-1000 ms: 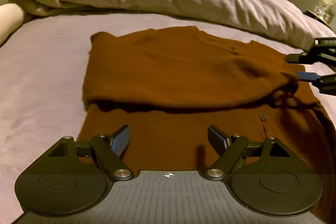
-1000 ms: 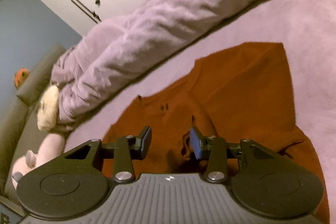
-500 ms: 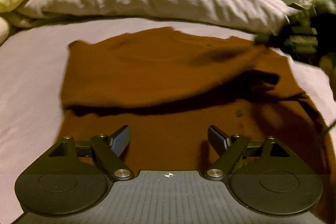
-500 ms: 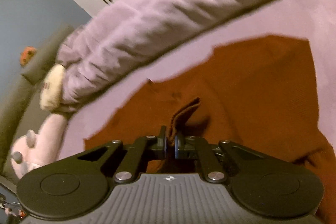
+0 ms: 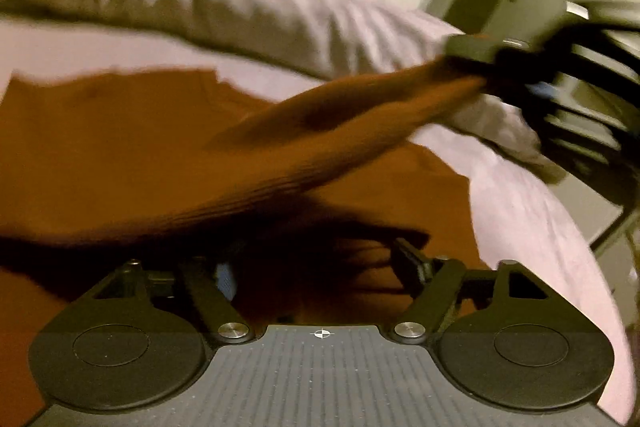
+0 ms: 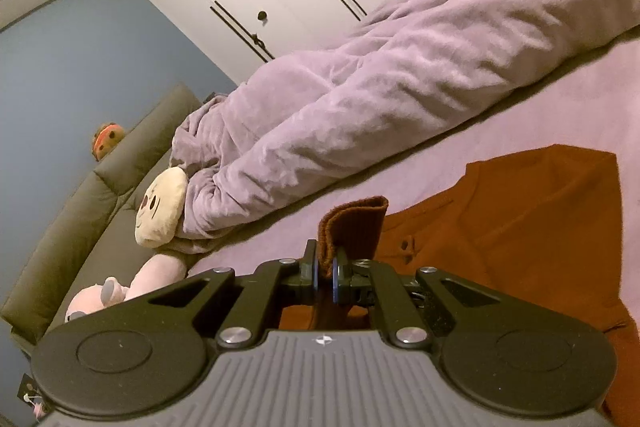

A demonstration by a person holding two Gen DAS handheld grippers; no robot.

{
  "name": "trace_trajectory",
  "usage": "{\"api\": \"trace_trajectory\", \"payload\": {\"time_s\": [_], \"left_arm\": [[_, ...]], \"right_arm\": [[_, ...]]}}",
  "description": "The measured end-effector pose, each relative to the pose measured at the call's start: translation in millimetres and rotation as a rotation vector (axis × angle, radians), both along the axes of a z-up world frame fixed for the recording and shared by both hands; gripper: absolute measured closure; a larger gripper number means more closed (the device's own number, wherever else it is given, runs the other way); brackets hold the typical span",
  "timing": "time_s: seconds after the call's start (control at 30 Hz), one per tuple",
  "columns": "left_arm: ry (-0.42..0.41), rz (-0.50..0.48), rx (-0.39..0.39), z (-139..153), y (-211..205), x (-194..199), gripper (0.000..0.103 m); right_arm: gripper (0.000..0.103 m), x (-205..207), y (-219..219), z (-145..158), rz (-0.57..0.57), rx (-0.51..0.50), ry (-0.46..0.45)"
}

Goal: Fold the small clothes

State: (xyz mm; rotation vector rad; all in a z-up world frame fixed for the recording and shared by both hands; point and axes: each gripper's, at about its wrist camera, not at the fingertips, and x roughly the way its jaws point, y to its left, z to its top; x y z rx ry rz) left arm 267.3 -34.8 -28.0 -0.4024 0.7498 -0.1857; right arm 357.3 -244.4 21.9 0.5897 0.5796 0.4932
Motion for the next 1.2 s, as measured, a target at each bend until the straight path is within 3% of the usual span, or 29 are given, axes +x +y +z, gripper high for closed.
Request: {"api": "trace_trajectory", "payload": {"time_s": [0.07, 0.23, 0.37, 0.43, 0.5, 0.57, 0.7, 0.83, 1.0, 1.1, 1.2], "left_arm": [[0.042, 0.027, -0.079, -9.6, 6.3, 2.3, 0.026], [0.066, 0.08, -0.168, -20.9, 15.6, 12.9, 0.034], [0.099, 0.136, -0.285, -28.8, 22.6, 29.6, 0.047], [0.102, 0.179, -0.307, -33.9, 26.0, 37.4, 0.06], [0.111, 0.209, -0.312, -38.2, 30.6, 42.4, 0.09], [0.106, 0.218, -0.325, -39.9, 37.9, 45.8, 0.094], [0.058, 0.244, -0.254, -26.9, 61.6, 39.3, 0.095], [-0.012, 0.356, -0.155, -8.2, 102.3, 25.3, 0.095], [-0.031, 0.508, -0.15, -3.1, 157.9, 8.7, 0.095], [-0.013, 0.512, -0.133, -10.3, 173.3, 5.7, 0.094], [0.025, 0.456, -0.02, -18.8, 170.1, 2.2, 0.09]], "right_arm": [[0.098, -1.3, -3.4, -1.1, -0.007, 0.0, -0.007], [0.098, -1.5, -12.3, -8.2, -0.029, 0.005, 0.001], [0.098, -3.6, -14.3, -7.9, -0.032, 0.016, -0.012], [0.098, -4.0, -13.7, -6.2, -0.033, 0.019, -0.022], [0.098, -5.9, -12.9, -3.4, -0.035, 0.025, -0.037], [0.098, -8.3, -12.4, 0.2, -0.041, 0.021, -0.059], [0.098, -13.8, -19.4, 6.9, -0.072, 0.02, -0.087], [0.098, -16.5, -33.2, 6.0, -0.113, 0.035, -0.093], [0.098, -17.8, -49.0, -12.5, -0.159, 0.03, -0.048], [0.098, -13.7, -54.1, -29.4, -0.185, -0.047, -0.015], [0.098, -5.4, -58.2, -50.7, -0.188, -0.111, 0.037]]}}
